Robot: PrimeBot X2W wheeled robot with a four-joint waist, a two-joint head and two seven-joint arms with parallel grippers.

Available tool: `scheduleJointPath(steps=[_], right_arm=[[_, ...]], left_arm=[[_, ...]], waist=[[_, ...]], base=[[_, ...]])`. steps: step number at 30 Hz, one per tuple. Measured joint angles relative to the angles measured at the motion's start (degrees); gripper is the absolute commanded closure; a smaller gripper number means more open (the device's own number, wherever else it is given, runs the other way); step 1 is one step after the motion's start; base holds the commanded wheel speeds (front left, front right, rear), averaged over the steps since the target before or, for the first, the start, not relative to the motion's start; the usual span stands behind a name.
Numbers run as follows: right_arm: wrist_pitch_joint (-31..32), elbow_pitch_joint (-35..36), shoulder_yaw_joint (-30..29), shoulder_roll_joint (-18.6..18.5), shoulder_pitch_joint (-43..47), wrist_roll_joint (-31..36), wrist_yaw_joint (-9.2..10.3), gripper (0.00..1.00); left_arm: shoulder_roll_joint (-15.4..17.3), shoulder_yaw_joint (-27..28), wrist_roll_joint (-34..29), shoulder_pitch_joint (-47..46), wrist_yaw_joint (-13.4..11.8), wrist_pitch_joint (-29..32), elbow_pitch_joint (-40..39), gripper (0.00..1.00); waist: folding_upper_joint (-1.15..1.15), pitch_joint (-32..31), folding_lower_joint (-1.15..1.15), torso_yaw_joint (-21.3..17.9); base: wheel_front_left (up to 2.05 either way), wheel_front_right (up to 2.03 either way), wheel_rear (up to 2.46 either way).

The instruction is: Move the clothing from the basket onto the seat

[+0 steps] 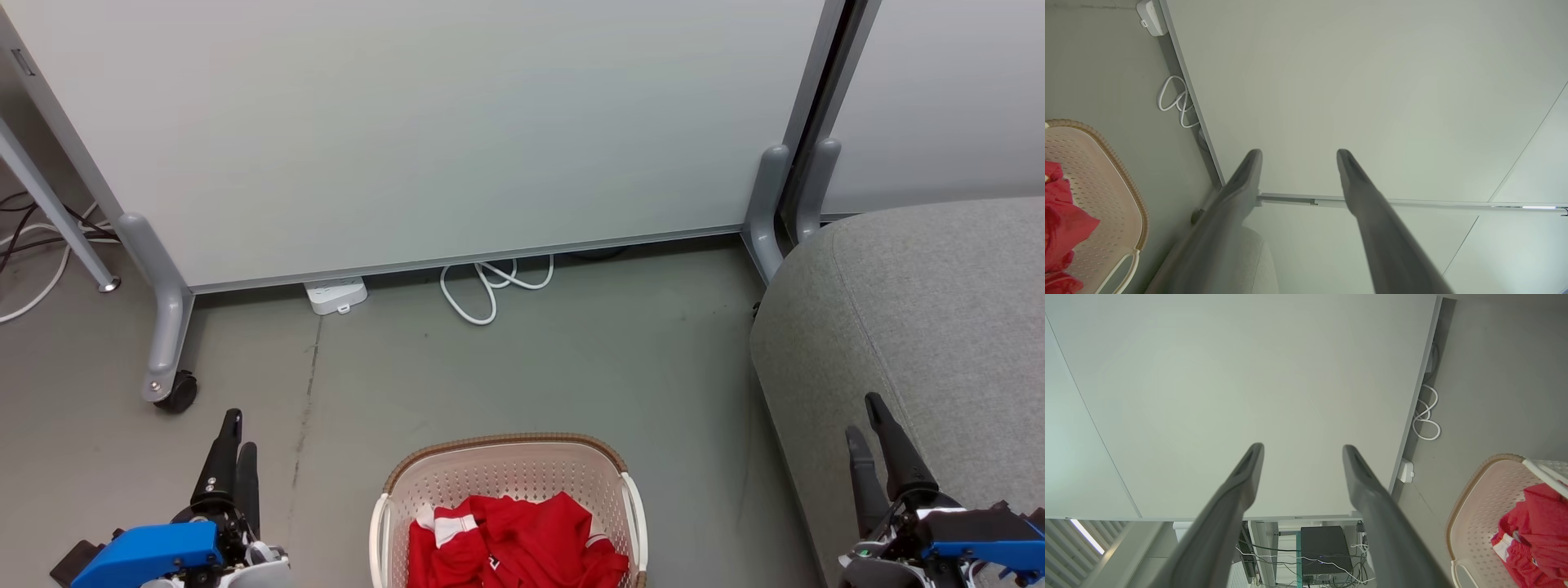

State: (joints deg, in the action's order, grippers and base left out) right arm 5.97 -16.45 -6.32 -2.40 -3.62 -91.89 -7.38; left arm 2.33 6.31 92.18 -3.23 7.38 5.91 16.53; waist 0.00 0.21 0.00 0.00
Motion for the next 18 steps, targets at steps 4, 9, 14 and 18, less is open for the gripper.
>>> scheduleJointPath(steps=[4, 9, 14, 18], right_arm=[[-1.10, 0.13, 0.00, 0.01, -0.01, 1.69, 0.00, 0.00], [-2.55, 0.77, 0.03, 0.01, -0.01, 5.12, 0.00, 0.00], [-3.78, 1.70, 0.21, 0.00, -0.03, 10.24, 0.00, 0.00], [-6.16, 4.15, 1.83, -0.01, -0.10, 22.45, 0.00, 0.00]], left_arm=[[-0.02, -0.35, -1.47, -0.14, 0.00, -1.07, -0.18, 0.00], [-0.02, -0.56, -5.98, -0.41, 0.00, -2.55, -0.74, 0.00], [-0.02, -0.86, -11.46, -0.68, 0.00, -3.80, -1.56, 0.00], [0.01, -2.63, -23.66, -1.20, -1.37, -6.12, -3.49, 0.00]], waist=[[0.00, 0.05, 0.00, 0.01], [0.00, 0.12, 0.00, 0.02], [0.00, 0.19, 0.00, 0.02], [0.00, 0.36, 0.00, 0.00]], base=[[0.00, 0.00, 0.00], [0.00, 0.00, 0.00], [0.00, 0.00, 0.00], [0.00, 0.00, 0.00]])
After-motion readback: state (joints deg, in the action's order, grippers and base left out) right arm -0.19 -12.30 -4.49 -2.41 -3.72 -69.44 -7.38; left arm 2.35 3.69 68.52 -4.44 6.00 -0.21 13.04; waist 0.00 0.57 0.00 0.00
